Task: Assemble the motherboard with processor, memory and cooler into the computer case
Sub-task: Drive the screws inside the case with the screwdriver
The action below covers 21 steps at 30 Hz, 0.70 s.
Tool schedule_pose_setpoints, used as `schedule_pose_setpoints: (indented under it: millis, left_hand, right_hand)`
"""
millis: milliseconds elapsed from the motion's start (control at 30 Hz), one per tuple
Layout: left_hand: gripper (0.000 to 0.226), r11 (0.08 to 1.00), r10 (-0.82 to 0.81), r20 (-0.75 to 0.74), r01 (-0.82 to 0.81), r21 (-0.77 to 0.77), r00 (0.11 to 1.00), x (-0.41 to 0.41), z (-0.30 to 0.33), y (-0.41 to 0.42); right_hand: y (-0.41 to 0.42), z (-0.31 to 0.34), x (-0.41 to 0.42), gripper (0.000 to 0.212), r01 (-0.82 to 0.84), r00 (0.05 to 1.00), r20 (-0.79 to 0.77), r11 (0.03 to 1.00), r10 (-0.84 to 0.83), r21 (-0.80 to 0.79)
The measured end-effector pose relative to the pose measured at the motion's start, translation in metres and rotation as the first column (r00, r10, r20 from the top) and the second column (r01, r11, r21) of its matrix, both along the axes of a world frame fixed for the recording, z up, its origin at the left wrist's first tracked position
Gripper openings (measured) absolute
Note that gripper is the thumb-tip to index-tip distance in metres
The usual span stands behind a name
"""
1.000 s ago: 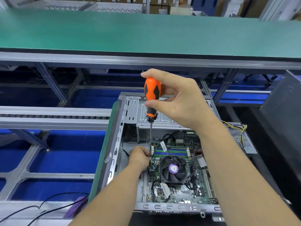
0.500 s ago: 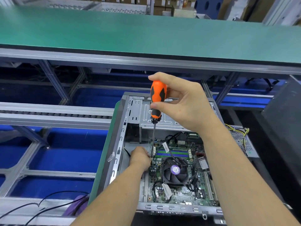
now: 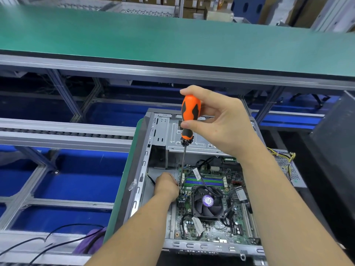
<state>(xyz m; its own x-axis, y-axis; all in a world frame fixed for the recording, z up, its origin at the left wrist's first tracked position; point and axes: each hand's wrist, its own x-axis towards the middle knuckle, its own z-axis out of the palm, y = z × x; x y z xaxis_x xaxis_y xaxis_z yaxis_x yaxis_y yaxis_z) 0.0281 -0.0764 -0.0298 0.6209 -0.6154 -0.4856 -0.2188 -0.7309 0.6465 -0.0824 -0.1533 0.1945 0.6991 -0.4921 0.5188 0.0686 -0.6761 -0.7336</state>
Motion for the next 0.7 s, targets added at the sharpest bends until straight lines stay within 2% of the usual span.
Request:
schedule_pose_setpoints:
  millis: [333,700]
  left_hand:
    - [0.034,0.997,0.001,-0.007,-0.001,-0.083,1.000,-0.0029,0.0025,0.0016]
    - [0.030,0.998,-0.010,0.005,0.011,-0.065,1.000,-0.0036,0.0026,0.0014]
  right_hand:
    - [-0.0004,-0.0002,-0.0002,0.056,0.004,1.000,0.003,1.000,-0.004,-0.004]
    - [0.0032,0.0055,0.0011,0.053,0.023,0.998,-0.054,0.997,-0.028,-0.077]
